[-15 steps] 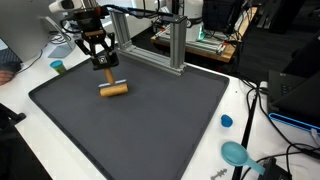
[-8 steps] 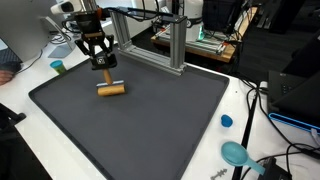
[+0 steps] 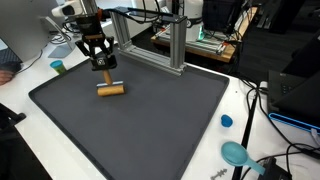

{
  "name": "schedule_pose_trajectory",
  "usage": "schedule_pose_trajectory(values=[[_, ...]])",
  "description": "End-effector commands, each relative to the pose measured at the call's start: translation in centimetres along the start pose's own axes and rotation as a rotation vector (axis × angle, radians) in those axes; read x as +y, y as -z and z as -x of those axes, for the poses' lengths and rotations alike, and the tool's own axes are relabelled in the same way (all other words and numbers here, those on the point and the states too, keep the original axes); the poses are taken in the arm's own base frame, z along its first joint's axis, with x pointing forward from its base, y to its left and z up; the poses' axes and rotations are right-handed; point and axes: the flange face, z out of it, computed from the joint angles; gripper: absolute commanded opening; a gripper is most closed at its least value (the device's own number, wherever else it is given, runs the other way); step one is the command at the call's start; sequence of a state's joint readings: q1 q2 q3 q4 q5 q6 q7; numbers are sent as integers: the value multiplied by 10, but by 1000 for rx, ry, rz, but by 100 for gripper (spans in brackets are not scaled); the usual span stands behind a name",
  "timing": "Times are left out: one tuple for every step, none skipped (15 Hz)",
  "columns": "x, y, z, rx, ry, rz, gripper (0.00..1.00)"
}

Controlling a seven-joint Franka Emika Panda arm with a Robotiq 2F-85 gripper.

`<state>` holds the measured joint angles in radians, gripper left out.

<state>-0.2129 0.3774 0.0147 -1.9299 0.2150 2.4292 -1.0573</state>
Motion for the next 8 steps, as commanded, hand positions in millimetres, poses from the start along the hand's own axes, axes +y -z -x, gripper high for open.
schedule_pose_trajectory(values=[[-5, -20, 6, -114, -8, 15, 22], [-6, -20, 7, -141, -9, 26, 22], [-7, -21, 7, -171, -10, 34, 22], [-9, -22, 5, -189, -7, 37, 22], [-12, -24, 2, -201, -3, 41, 22], [-16, -28, -2, -207, 4, 42, 22], [-20, -33, -5, -214, 15, 37, 22], [-23, -36, -7, -228, 20, 46, 22]])
